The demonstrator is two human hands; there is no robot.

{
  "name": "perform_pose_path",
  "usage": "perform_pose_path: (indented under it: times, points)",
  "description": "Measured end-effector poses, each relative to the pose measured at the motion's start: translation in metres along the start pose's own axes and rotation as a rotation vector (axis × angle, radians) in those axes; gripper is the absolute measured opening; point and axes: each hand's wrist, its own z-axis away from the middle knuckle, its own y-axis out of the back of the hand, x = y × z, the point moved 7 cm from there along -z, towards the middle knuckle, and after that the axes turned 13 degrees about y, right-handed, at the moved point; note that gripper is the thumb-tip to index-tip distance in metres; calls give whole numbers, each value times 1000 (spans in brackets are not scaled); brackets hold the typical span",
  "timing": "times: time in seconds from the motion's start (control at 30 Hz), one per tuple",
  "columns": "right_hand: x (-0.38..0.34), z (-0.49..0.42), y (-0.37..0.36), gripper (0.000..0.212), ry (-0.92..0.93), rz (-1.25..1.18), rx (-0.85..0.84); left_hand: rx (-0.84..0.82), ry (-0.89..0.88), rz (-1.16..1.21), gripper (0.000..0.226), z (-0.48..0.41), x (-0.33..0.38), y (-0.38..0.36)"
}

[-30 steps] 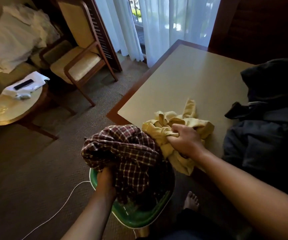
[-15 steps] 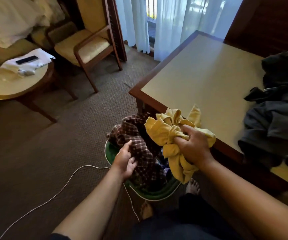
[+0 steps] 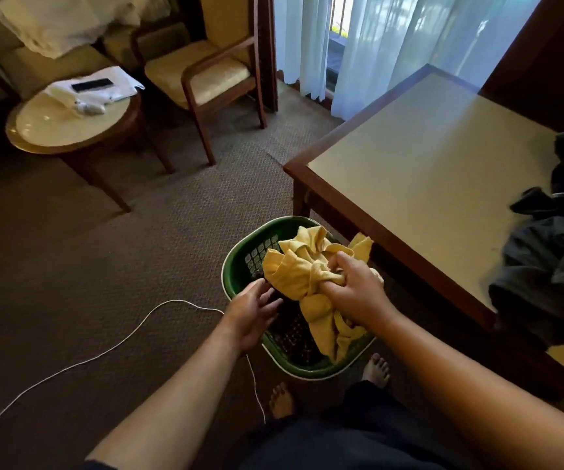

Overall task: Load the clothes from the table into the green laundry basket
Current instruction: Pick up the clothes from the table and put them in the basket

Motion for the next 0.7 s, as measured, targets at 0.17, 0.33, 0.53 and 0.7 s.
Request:
perform_pose_path:
  times: [0.17, 0.33, 0.53, 0.7]
  points:
    - [25, -11, -23, 41, -164, 210, -280, 83, 19, 1, 44, -3, -13, 12]
    - [27, -26, -40, 50, -72, 280, -454, 159, 57, 100, 51, -13, -25, 17]
    - [47, -60, -77, 52, 72, 393, -699, 278, 39, 140, 52, -38, -38, 11]
    - [110, -102, -136, 54, 202, 492, -906, 463, -3, -71, 55, -120, -38, 15]
